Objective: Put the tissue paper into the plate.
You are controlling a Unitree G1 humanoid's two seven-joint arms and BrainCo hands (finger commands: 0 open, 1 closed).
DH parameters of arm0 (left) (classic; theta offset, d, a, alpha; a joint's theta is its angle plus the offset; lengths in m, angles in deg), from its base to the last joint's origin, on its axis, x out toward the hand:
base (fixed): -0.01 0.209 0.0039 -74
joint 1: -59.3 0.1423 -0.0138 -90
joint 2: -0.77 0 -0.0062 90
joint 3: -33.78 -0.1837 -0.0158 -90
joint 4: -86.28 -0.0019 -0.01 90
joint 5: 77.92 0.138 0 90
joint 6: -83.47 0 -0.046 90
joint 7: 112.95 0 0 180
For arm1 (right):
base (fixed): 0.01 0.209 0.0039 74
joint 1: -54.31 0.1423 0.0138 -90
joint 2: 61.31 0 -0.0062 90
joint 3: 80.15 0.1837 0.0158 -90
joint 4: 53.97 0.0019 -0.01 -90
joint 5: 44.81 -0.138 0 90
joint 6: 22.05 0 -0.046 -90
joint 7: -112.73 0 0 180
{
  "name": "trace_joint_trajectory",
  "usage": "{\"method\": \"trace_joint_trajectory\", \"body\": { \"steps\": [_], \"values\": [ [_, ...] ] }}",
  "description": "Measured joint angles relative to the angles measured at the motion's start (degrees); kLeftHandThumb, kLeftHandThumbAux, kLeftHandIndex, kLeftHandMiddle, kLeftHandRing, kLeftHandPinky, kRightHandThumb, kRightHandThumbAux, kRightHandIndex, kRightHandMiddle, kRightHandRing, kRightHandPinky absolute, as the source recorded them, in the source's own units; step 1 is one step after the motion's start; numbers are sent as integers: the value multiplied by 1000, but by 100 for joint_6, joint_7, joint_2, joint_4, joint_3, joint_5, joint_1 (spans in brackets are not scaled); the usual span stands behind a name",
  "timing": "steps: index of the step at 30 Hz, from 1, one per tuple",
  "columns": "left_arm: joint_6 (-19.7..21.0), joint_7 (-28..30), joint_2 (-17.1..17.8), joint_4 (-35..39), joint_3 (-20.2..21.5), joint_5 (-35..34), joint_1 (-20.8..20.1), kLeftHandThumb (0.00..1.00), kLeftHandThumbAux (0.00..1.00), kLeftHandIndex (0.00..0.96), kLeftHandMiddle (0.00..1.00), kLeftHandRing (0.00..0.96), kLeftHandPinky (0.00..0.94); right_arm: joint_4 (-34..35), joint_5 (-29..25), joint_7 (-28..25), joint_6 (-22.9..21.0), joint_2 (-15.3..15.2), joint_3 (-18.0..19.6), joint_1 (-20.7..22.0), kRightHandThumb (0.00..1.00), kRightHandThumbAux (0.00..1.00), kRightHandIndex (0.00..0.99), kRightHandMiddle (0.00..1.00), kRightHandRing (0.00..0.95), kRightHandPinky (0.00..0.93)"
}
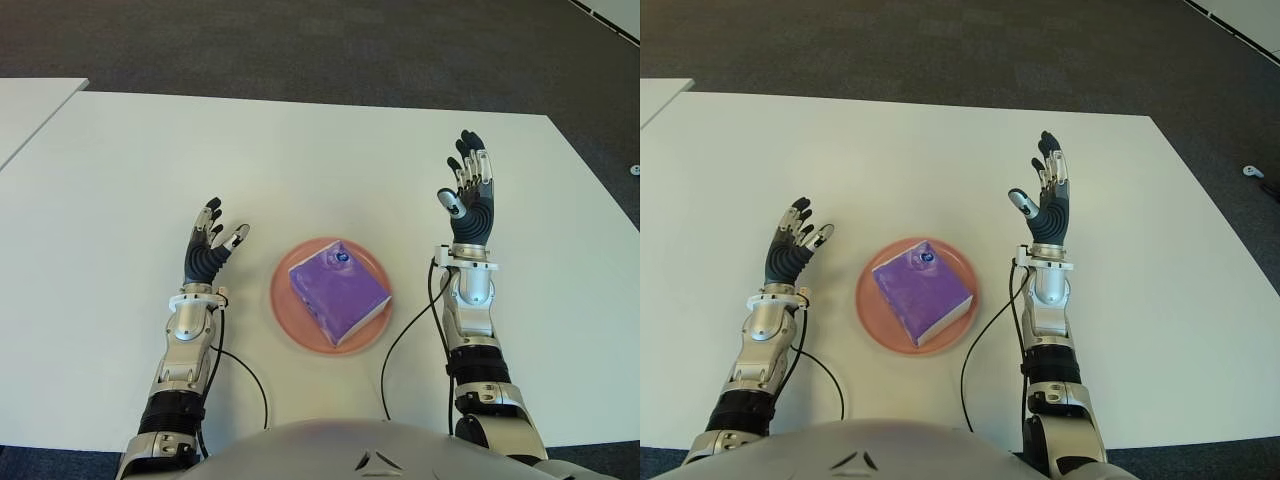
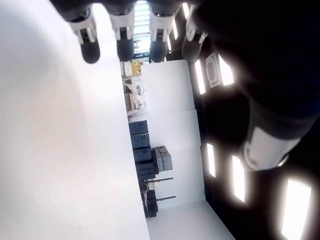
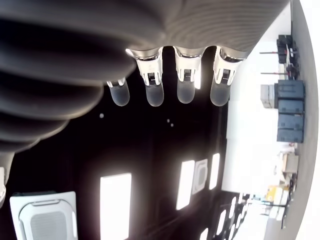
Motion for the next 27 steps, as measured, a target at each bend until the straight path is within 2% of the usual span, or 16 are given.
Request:
{"method": "trace_joint_trajectory", "body": {
  "steps": [25, 27],
  "values": [
    [-124, -1, -21, -186, -5, -2, -221, 0, 602, 0, 0, 0, 0, -204, 13, -1, 1, 14, 90, 78, 23, 462, 0, 0, 0, 0],
    [-136, -1, -25, -206, -6, -2, -221, 0, 603, 0, 0, 0, 0, -231, 16, -1, -1, 20, 87, 84, 15, 484, 0, 0, 0, 0]
  ]
}}
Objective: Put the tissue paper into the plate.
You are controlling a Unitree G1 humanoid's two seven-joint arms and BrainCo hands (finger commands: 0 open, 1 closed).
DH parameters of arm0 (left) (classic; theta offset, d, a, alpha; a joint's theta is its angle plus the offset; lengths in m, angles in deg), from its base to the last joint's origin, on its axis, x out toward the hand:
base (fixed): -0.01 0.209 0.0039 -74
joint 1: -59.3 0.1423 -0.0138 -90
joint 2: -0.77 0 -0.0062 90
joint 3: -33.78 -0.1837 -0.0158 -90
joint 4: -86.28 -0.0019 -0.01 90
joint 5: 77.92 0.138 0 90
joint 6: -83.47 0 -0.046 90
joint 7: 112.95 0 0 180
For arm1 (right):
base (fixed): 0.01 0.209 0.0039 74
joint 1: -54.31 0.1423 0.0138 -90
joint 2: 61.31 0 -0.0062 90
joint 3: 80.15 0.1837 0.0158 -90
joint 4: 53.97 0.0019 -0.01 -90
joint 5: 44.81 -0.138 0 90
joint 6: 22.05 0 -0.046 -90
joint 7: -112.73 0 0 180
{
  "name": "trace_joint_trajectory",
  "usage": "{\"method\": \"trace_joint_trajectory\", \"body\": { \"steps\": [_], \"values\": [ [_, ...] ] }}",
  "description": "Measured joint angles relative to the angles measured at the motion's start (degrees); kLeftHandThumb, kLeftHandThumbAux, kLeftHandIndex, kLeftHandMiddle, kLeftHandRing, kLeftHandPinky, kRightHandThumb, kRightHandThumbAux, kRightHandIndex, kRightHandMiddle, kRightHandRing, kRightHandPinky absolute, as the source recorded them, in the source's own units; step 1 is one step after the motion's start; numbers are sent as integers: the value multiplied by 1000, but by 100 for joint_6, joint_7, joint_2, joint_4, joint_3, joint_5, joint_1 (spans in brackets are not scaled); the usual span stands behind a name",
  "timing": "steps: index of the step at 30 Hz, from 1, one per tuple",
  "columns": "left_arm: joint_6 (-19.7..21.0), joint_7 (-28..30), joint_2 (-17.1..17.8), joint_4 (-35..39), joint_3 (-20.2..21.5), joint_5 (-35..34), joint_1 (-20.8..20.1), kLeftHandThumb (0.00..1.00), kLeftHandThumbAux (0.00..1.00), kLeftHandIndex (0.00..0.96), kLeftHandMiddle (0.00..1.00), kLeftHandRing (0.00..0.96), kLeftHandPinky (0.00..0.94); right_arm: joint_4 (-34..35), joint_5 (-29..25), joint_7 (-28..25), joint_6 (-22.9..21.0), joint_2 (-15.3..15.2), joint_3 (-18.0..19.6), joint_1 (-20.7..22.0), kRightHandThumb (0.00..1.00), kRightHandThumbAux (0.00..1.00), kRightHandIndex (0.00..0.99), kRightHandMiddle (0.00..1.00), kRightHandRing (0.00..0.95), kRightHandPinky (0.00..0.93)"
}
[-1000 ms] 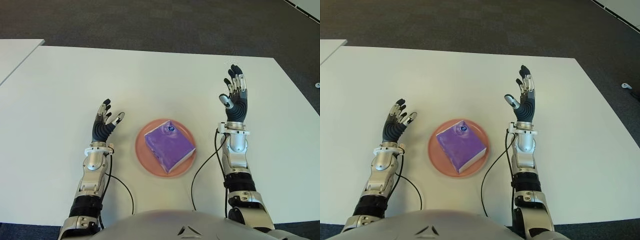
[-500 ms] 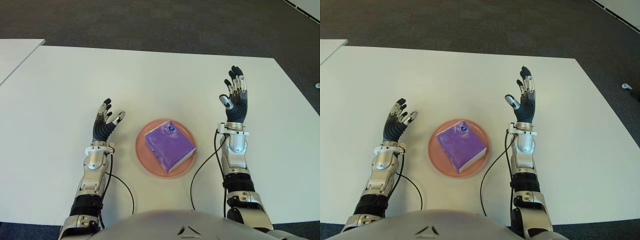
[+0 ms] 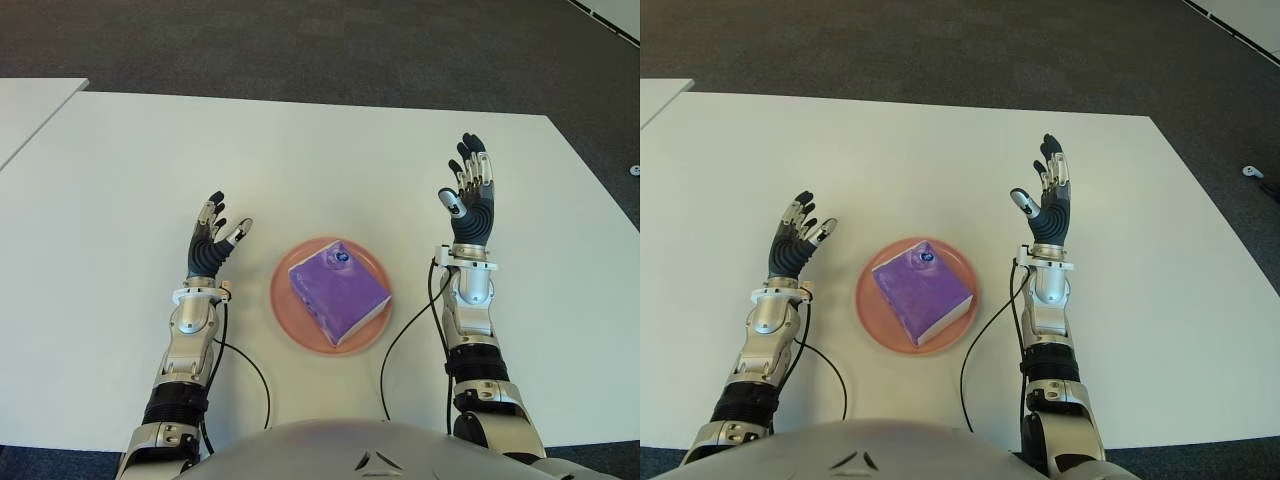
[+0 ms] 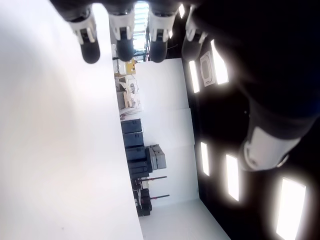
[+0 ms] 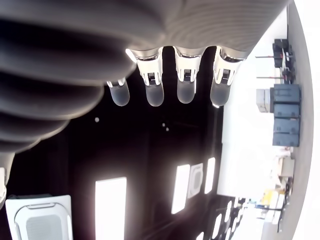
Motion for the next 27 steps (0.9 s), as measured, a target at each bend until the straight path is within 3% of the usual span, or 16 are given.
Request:
{"method": "trace_joint_trajectory", "body": {
  "steps": [5, 9, 27],
  "values": [
    [-37, 0, -7, -15, -1, 0, -8, 0, 609, 0, 0, 0, 0, -737, 198, 97, -100, 95, -133, -128, 1, 527, 0, 0, 0, 0],
    [-82, 0, -6, -38, 5, -2, -14, 0, 609, 0, 0, 0, 0, -1557, 412, 119, -487, 148, -293, -387, 0, 544, 0, 0, 0, 0],
    [-216, 2, -24, -99, -7, -9, -34, 0, 596, 0, 0, 0, 0, -1608, 801, 316, -731, -14, -527, -411, 0, 575, 0, 0, 0, 0]
  ]
}}
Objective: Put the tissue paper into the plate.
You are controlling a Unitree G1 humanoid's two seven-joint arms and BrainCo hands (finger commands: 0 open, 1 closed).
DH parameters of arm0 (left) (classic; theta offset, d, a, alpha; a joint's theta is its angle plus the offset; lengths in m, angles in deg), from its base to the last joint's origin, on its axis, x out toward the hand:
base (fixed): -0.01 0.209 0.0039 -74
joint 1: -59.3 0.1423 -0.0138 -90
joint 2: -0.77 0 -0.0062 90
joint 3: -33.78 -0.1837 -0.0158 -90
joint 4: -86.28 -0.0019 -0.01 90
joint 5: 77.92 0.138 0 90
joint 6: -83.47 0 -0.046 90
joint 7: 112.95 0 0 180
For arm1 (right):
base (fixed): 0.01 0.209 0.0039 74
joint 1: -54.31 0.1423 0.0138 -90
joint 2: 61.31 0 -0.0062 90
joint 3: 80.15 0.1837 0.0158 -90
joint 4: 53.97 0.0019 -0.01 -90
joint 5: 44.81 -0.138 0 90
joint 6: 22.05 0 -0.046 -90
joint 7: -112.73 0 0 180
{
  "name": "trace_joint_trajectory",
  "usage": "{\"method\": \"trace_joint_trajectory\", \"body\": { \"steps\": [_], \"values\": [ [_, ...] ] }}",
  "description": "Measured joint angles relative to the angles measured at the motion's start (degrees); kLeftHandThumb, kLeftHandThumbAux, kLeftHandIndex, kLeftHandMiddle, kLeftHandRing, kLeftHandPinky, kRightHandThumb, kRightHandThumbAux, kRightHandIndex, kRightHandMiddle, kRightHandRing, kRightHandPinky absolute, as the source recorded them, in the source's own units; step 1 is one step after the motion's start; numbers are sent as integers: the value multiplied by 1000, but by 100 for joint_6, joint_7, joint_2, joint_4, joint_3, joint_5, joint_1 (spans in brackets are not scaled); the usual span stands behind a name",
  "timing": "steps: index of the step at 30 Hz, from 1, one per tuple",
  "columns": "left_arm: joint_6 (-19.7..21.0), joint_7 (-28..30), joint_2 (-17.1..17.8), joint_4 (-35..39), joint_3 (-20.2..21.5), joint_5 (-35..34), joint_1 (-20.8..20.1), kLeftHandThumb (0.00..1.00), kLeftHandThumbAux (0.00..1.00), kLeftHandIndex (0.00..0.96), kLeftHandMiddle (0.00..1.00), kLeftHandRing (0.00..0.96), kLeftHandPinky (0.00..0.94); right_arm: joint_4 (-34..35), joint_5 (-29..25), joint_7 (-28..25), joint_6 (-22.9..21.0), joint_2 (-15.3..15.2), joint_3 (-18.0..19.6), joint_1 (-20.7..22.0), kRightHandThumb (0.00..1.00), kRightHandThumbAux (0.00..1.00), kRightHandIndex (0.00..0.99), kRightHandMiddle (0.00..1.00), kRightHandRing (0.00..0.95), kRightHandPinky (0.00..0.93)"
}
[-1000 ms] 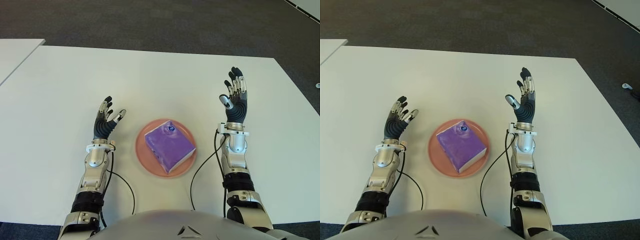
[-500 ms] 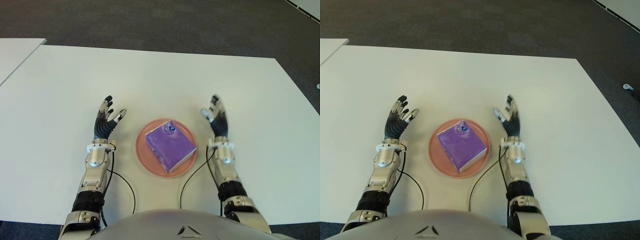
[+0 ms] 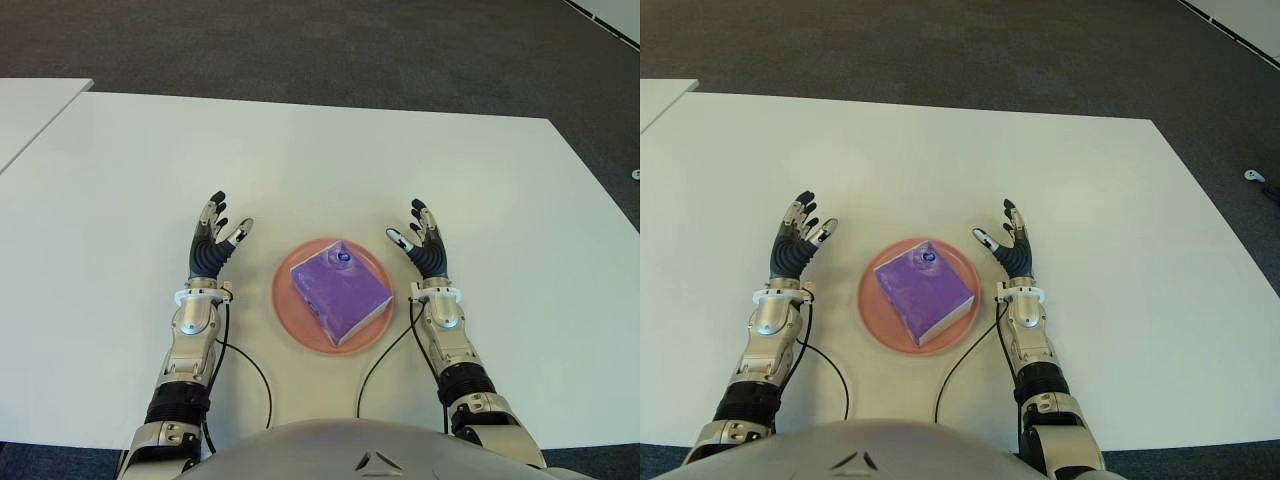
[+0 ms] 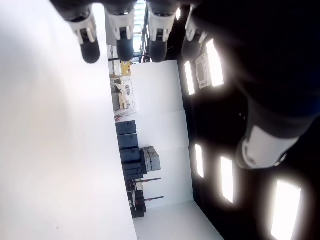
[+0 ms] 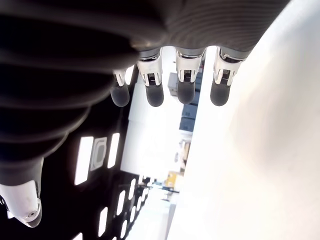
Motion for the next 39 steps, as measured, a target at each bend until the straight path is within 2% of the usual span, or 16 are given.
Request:
{"method": "trace_joint_trajectory", "body": {
  "steps": [22, 39],
  "values": [
    [4, 2, 1, 2, -8, 0, 29, 0, 594, 0, 0, 0, 0, 400, -119, -323, -103, -24, -2, -310, 0, 563, 0, 0, 0, 0],
    [55, 2, 2, 11, -11, -6, 29, 0, 599, 0, 0, 0, 0, 797, -124, -343, -117, 58, 2, -580, 0, 598, 0, 0, 0, 0]
  ]
}}
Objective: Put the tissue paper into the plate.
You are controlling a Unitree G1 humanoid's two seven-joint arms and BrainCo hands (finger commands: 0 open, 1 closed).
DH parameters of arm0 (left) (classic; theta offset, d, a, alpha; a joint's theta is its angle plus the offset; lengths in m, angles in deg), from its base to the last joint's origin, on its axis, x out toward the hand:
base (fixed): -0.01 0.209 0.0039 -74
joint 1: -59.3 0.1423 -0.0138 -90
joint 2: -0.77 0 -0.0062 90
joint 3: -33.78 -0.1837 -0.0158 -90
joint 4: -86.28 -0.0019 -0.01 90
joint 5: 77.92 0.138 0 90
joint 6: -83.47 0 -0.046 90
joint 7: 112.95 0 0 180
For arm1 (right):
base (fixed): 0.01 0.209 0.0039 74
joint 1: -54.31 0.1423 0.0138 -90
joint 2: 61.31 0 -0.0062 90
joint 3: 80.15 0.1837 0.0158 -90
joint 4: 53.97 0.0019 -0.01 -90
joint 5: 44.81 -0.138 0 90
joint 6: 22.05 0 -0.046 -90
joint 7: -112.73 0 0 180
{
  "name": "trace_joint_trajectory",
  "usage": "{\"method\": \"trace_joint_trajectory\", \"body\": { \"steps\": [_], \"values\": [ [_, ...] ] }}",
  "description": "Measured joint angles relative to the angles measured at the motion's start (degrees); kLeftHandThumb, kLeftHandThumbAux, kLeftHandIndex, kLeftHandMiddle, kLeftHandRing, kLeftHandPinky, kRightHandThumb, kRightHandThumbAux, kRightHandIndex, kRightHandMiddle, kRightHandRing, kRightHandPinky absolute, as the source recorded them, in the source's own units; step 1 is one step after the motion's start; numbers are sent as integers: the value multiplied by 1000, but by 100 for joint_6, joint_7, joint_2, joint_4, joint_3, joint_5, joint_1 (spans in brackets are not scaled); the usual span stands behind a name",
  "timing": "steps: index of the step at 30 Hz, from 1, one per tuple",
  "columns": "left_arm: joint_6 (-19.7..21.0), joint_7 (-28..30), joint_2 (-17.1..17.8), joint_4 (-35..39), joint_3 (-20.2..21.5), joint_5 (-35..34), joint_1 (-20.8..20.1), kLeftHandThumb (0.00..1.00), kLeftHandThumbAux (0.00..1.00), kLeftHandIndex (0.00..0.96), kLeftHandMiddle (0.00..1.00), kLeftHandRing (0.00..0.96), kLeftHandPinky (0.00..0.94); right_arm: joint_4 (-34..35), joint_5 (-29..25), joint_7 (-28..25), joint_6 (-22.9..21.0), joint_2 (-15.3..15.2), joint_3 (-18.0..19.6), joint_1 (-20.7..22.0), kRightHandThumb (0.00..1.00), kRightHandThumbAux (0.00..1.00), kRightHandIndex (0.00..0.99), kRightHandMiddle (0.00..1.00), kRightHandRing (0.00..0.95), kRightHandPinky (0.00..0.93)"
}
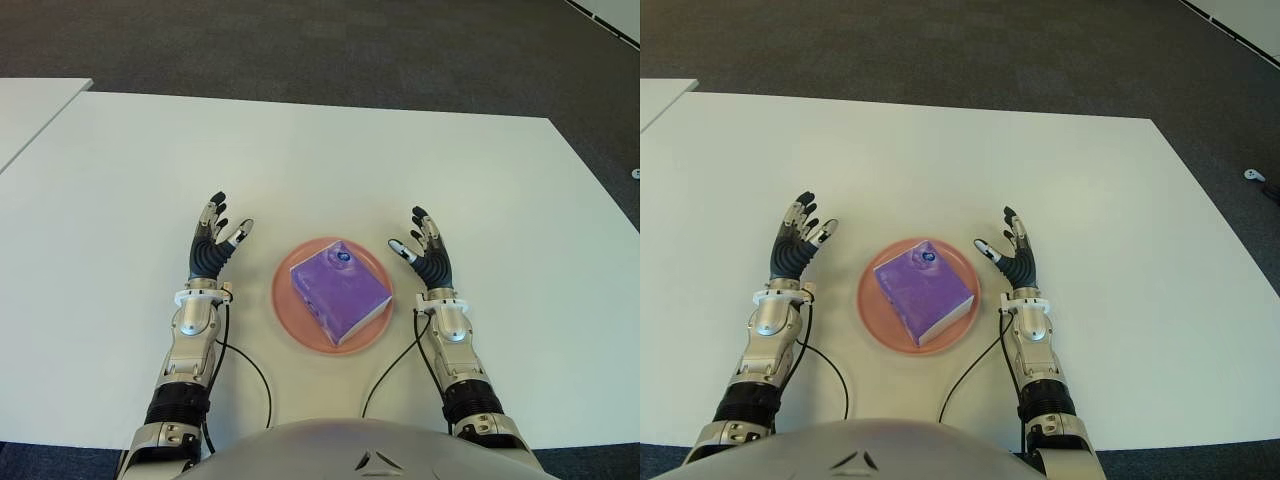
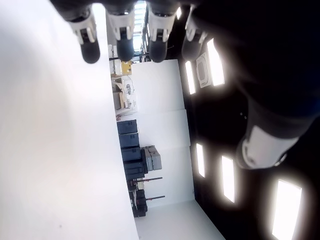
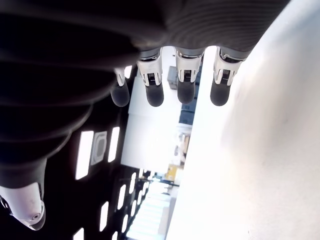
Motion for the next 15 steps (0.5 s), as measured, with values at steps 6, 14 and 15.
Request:
{"method": "trace_joint_trajectory", "body": {
  "steps": [6, 14, 15],
  "values": [
    [52, 0, 0, 0, -2, -3, -2, 0, 598, 0, 0, 0, 0, 0, 0, 56, 22, 38, 12, -5, 0, 612, 0, 0, 0, 0],
    [103, 0, 0, 0, -5, -2, -7, 0, 600, 0, 0, 0, 0, -29, -84, 102, 74, 109, 76, 3, 0, 646, 0, 0, 0, 0],
    [109, 0, 0, 0, -5, -2, -7, 0, 601, 0, 0, 0, 0, -35, -114, 101, 82, 118, 86, 6, 0, 647, 0, 0, 0, 0]
  ]
}}
